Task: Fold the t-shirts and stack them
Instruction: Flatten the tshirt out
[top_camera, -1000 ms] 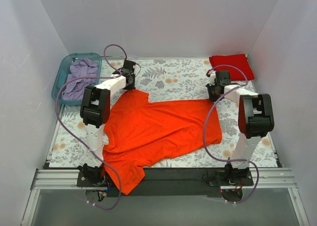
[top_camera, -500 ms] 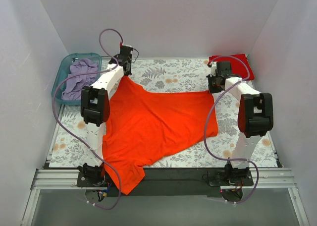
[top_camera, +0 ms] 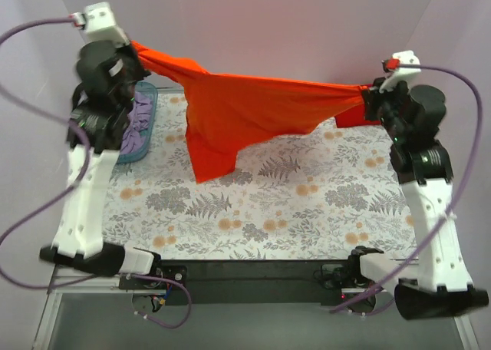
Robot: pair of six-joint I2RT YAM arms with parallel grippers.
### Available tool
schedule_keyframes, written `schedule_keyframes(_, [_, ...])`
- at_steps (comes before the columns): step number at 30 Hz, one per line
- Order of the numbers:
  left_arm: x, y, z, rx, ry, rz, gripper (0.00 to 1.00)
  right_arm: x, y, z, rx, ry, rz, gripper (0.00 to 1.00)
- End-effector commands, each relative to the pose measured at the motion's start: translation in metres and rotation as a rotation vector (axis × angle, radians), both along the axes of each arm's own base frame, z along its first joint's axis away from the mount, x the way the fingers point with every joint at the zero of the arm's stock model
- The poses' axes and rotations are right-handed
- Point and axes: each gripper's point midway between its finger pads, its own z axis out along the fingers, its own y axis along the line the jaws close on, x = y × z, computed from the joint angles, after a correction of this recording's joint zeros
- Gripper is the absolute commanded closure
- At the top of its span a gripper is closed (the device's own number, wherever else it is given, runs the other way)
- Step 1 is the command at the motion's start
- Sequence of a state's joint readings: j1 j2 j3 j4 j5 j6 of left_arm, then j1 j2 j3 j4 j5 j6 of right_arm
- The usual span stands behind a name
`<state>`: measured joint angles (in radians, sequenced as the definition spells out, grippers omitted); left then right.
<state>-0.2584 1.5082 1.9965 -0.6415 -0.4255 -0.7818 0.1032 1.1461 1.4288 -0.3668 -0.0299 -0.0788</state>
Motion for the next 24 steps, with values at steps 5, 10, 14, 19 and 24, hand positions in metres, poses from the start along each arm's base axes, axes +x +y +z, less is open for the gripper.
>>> schedule_keyframes(5, [-0.138,0.021,0.100,-0.162,-0.334,-0.077,1.00,-0.100,-0.019,0.045,-0.056,-0.192,-0.023,0.99])
schedule_keyframes(10, [-0.182,0.040,0.139,-0.150,-0.417,-0.044,1.00,-0.144,-0.024,0.079,-0.099,-0.292,-0.021,0.99])
schedule_keyframes(14, [-0.180,0.043,0.147,-0.092,-0.411,-0.031,1.00,-0.156,-0.031,0.098,-0.106,-0.346,-0.051,0.99])
schedule_keyframes(19, [-0.132,0.027,0.128,-0.019,-0.326,-0.057,1.00,-0.139,-0.026,0.093,-0.131,-0.314,-0.030,0.99])
schedule_keyframes(24, [-0.024,-0.013,0.017,0.100,-0.047,-0.157,1.00,-0.075,-0.017,0.015,-0.140,-0.111,-0.004,0.99])
